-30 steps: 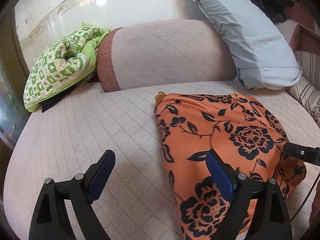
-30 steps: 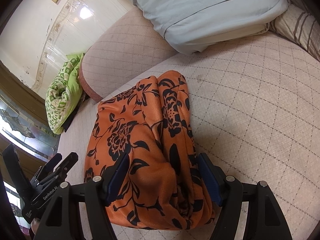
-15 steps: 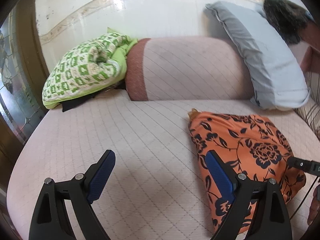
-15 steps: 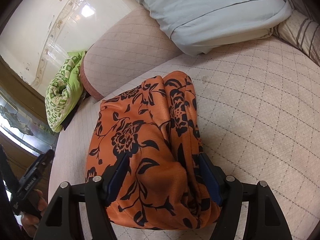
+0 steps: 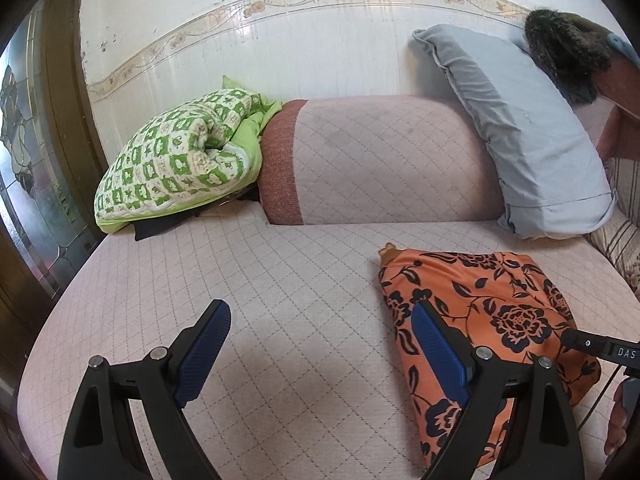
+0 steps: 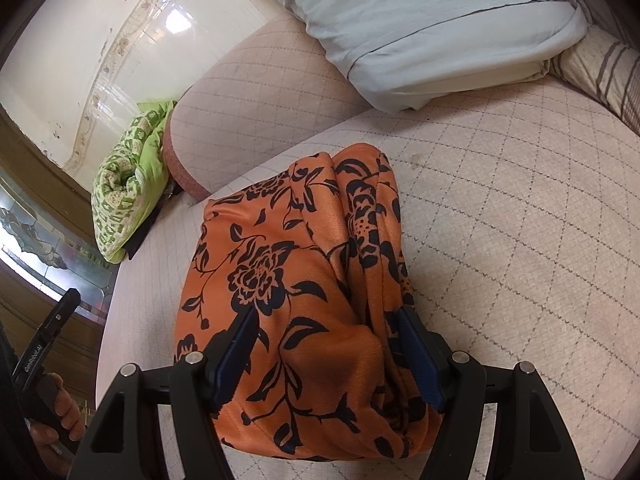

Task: Fold small clothes
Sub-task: 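Lower both grippers onto the edges of the folded blouse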

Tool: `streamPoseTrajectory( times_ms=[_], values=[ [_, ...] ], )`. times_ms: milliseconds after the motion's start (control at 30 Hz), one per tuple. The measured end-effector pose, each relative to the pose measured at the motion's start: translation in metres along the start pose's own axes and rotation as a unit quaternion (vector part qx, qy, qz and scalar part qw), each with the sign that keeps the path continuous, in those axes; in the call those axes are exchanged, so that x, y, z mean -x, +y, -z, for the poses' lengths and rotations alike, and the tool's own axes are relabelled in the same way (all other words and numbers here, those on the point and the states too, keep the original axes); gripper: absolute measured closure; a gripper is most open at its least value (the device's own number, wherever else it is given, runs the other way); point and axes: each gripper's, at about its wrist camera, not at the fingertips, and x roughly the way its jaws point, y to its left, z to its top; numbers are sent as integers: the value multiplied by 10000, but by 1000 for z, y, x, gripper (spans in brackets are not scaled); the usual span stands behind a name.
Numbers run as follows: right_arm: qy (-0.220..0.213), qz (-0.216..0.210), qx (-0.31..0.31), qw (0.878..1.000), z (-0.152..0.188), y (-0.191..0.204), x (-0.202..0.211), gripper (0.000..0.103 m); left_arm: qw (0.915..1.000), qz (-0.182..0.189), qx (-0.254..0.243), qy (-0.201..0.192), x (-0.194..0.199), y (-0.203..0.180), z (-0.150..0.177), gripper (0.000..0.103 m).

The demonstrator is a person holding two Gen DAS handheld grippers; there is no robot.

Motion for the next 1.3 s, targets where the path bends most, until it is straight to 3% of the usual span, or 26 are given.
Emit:
streamPoseTrajectory(
  times_ms=[133,233,333,467,567,733,867,1100,1300],
  values=[
    [-21,-24,-14,10000,0,-2,2,30,9997,198,-54,125,-5,-10,2,11],
    [-30,-39,-43,10000,-1,-4,3,30,9963,611,31,600,-24,-17,10,11],
    [-30,-46,-58,10000,-2,-8,3,30,9852,1092,114,1315,-53,-28,26,11],
    [-29,-87,-96,9999,-3,-13,4,30,9693,1513,226,1923,-79,-40,45,11],
    [-3,-116,-172,9998,-4,-20,2,30,9666,1599,233,1987,-85,-47,48,11],
    [93,-348,-397,9986,-5,-32,-4,29,9536,2042,186,2205,-98,-66,47,11],
    [171,-445,-415,9980,-3,-33,-10,28,9491,2086,209,2350,-110,-74,48,11],
    [356,-532,-454,9969,2,-33,-22,25,9557,1901,132,2243,-107,-83,46,11],
    [526,-886,-781,9916,7,-44,-37,24,9559,1869,137,2263,-110,-88,47,11]
  ],
)
